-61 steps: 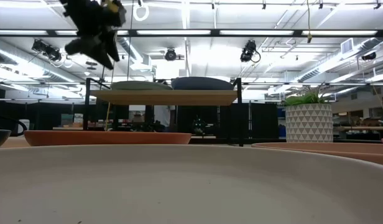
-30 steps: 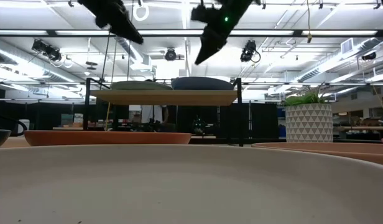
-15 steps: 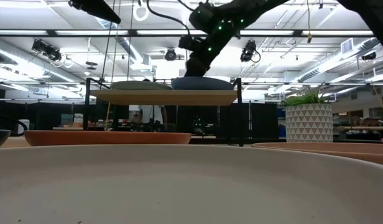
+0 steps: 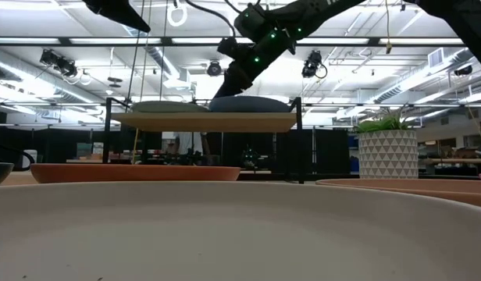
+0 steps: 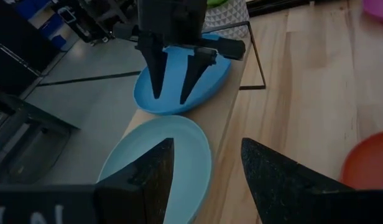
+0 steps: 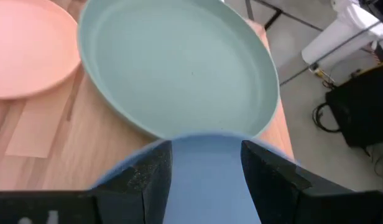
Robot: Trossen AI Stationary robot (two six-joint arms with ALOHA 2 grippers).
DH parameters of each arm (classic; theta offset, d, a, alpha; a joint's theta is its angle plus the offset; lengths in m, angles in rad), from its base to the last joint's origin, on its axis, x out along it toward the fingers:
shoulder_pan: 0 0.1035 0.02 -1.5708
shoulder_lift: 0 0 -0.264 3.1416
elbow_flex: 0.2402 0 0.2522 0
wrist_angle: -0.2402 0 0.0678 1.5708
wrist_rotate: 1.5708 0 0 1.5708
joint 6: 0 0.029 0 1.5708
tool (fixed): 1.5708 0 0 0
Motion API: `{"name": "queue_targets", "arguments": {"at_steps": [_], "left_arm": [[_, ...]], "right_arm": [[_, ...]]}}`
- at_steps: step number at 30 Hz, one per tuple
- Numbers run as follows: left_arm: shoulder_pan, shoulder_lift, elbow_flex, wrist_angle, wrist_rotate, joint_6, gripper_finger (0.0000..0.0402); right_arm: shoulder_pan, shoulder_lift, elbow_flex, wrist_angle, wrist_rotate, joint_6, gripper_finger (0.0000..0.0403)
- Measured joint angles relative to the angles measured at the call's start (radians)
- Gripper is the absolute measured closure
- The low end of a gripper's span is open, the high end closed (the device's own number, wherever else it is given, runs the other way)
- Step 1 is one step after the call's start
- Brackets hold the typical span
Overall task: Place and stack plates onto a shelf
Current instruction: Adjust the blue plate on the shelf, then stack the pink plate on top of the blue plate on the shelf
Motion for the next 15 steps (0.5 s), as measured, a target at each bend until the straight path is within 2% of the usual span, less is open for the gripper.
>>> {"name": "queue_targets", "arguments": {"at_steps": [7, 12, 15], "left_arm": [[0.000, 0.000, 0.000, -0.052, 0.026, -0.034, 0.0208], [0.000, 0.000, 0.000, -0.103, 0.029, -0.057, 0.0208], [0.000, 0.000, 0.000, -0.158, 0.117, -0.082, 0.0208]], "right_arm": [[-0.001, -0.025, 0.000, -0.011, 0.022, 0.000, 0.0206], [0.012, -0.099, 0.000, -0.120, 0.058, 0.020, 0.0206], [0.048, -0.153, 0.001, -0.226, 0.014, 0.090, 0.0206]]}}
